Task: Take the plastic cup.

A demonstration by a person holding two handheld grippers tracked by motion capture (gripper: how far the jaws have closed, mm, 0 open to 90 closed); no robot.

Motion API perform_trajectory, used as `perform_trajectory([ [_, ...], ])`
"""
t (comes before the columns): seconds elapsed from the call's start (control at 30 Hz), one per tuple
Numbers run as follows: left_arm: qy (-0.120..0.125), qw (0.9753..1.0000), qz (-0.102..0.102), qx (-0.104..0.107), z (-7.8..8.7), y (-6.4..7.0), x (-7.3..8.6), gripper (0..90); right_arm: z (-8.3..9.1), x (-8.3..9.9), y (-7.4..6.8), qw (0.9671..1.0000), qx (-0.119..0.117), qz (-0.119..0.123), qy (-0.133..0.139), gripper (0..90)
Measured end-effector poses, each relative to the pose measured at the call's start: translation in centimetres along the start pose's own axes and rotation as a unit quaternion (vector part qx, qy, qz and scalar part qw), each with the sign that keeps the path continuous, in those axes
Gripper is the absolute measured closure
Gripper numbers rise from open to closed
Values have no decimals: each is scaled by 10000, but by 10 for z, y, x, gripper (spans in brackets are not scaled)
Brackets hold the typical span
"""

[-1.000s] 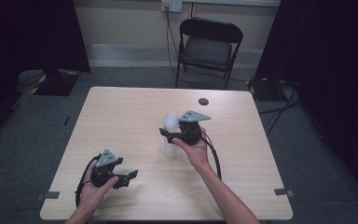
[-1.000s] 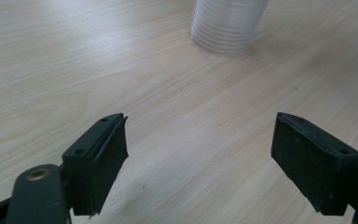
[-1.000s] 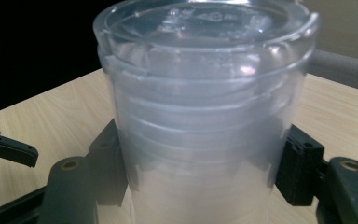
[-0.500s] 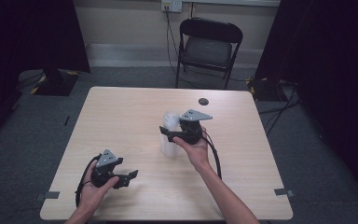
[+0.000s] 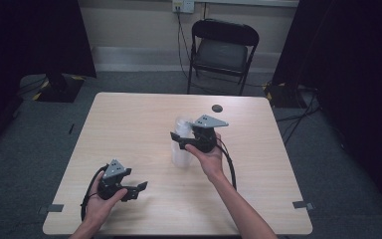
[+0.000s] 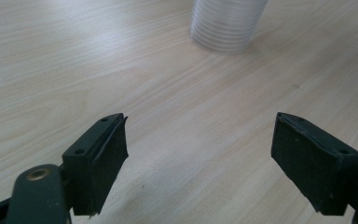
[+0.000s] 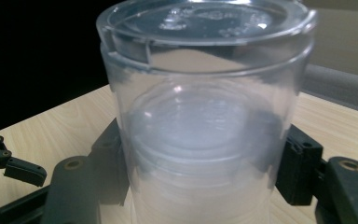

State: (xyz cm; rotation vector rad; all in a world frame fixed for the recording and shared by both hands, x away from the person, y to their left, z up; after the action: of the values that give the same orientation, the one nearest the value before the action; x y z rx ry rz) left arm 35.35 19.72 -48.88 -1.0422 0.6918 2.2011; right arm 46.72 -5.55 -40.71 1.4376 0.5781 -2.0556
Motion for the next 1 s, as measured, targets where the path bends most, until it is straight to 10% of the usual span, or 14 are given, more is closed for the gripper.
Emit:
perform_trajectory([
  [1.0,-20,10000,14,-11,-1,0,0,182,8,-15,1,9997,51,-65,215,333],
])
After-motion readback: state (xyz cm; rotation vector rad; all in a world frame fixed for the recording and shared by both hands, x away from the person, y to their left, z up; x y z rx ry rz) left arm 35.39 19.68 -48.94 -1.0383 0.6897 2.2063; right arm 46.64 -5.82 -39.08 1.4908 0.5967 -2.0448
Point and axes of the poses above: each handheld gripper's, and its own axes: z roughly backward along the jaws, x roughly out of its underside, y roughly to its right, the point moved 3 cm from there along -z, roughly forward along the jaws, and after that the axes turned 8 degrees about x, right-handed, at the moved point
